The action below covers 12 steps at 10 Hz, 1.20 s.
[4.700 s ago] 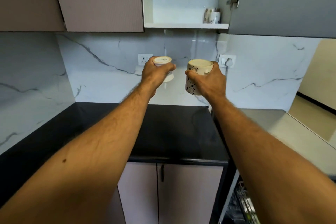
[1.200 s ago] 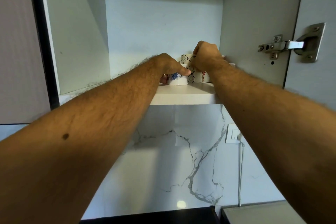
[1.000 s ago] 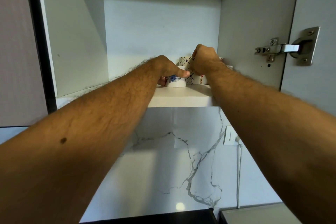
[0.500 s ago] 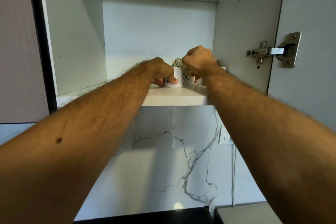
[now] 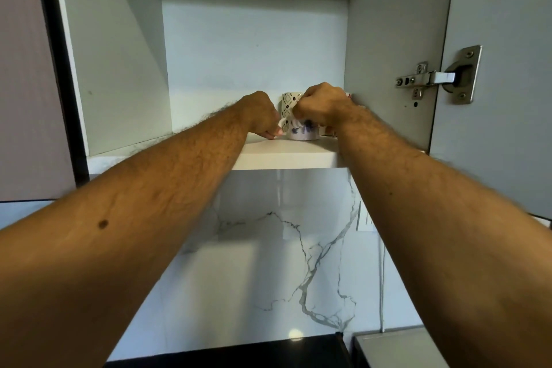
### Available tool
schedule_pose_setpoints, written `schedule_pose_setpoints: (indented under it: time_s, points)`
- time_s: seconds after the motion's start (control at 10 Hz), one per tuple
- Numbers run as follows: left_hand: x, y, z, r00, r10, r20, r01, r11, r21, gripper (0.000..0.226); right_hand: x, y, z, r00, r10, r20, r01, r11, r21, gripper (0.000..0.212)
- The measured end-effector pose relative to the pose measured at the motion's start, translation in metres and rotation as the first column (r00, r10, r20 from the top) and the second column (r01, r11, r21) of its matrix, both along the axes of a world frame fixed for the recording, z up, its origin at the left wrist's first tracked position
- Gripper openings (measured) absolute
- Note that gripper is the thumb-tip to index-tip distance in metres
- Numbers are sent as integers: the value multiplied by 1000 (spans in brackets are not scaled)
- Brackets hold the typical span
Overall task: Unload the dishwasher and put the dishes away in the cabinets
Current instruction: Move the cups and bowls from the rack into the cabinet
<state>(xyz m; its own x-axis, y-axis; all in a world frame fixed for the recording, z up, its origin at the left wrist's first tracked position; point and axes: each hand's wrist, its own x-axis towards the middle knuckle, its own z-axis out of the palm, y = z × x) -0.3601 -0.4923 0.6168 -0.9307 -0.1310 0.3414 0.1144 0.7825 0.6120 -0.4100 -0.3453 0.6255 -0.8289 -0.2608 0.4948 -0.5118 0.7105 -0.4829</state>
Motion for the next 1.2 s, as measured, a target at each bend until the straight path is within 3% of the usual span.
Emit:
schedule_pose_setpoints:
  time_s: [0.2, 0.5, 0.7, 1.2]
  points:
    - [2, 2, -3, 1000, -25, 3, 25, 993, -119, 37, -9, 1, 1, 996, -84, -12, 83, 995, -47, 30]
    - [-3, 2, -4, 1000, -18, -16, 16, 987, -160, 42, -11, -4, 1, 997, -75, 24, 77, 995, -71, 40]
    - [-5, 2, -4, 999, 18, -41, -27, 971, -239, 27, -11, -4, -1, 996, -90, 21, 92, 992, -82, 42]
    - [-13, -3, -5, 986, 94, -135, -138, 922, -362, 33, -10, -2, -2, 995, -96, -4, 96, 995, -11, 46]
